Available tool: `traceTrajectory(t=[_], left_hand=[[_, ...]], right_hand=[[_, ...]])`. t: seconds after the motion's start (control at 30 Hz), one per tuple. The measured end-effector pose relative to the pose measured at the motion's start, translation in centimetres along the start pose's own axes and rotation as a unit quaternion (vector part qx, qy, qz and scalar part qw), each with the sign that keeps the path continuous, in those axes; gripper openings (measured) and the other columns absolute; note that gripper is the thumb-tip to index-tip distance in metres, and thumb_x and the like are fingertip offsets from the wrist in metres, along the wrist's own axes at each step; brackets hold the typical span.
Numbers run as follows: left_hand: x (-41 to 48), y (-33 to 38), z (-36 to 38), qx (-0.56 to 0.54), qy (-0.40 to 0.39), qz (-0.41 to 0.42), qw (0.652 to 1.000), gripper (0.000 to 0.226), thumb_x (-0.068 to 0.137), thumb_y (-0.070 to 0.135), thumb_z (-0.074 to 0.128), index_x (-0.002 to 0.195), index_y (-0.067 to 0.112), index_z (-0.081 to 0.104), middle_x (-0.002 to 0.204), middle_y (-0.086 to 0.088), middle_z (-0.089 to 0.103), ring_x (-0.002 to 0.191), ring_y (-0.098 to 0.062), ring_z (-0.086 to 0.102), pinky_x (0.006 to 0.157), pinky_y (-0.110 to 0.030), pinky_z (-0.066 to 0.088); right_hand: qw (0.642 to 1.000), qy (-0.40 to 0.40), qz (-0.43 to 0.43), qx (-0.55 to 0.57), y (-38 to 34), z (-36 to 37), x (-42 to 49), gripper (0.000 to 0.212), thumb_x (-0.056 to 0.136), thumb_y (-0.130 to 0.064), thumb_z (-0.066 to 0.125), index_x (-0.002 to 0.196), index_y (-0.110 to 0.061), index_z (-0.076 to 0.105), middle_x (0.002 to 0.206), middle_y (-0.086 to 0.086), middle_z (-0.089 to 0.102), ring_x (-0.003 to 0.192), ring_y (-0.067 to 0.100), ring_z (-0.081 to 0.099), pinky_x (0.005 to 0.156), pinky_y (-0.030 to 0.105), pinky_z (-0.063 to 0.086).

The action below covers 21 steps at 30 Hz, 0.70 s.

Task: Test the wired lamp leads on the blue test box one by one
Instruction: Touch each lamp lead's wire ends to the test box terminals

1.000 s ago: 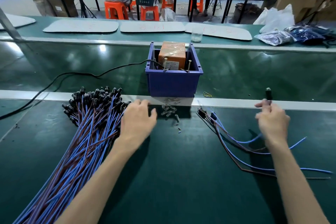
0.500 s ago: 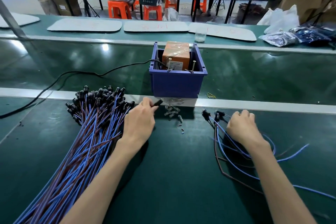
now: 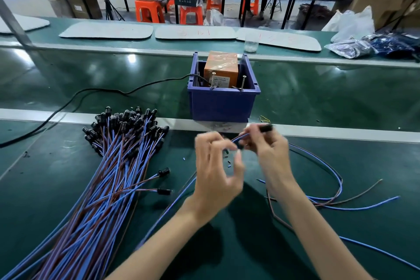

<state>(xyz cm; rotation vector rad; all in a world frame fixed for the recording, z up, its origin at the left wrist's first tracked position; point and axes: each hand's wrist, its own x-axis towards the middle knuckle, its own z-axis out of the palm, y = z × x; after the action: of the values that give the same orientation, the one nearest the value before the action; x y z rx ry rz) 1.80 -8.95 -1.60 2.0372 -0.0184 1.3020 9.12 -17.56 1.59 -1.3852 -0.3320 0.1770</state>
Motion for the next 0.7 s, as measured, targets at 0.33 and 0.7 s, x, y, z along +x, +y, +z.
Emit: traceTrajectory(t=[0.33, 0.7], left_hand=[[4.7, 0.2, -0.3, -0.493, 0.136, -0.572, 0.641, 0.035, 0.103, 0.04, 0.032, 0.088, 0.014, 0.051, 0.069, -0.005, 0.07, 0.07, -0.016, 0.07, 0.074, -0.028, 0.052], [5.7, -0.7, -1.9, -0.359, 0.075, -0.582, 0.726, 0.037, 0.104, 0.034, 0.03, 0.068, 0.024, 0.033, 0.043, 0.011, 0.024, 0.032, -0.002, 0.016, 0.032, -0.015, 0.012]], right_hand=[[0.955, 0.14, 0.11, 0.239, -0.7, -2.3, 2.0, 0.034, 0.105, -0.021, 0.035, 0.074, -0.011, 0.046, 0.056, 0.001, 0.063, 0.055, 0.014, 0.065, 0.058, 0.026, 0.058], [0.958, 0.078, 0.135, 0.239, -0.8, -5.1, 3.1, 0.027, 0.097, -0.021, 0.049, 0.071, -0.014, 0.049, 0.044, -0.011, 0.025, 0.033, 0.001, 0.02, 0.032, 0.014, 0.014]])
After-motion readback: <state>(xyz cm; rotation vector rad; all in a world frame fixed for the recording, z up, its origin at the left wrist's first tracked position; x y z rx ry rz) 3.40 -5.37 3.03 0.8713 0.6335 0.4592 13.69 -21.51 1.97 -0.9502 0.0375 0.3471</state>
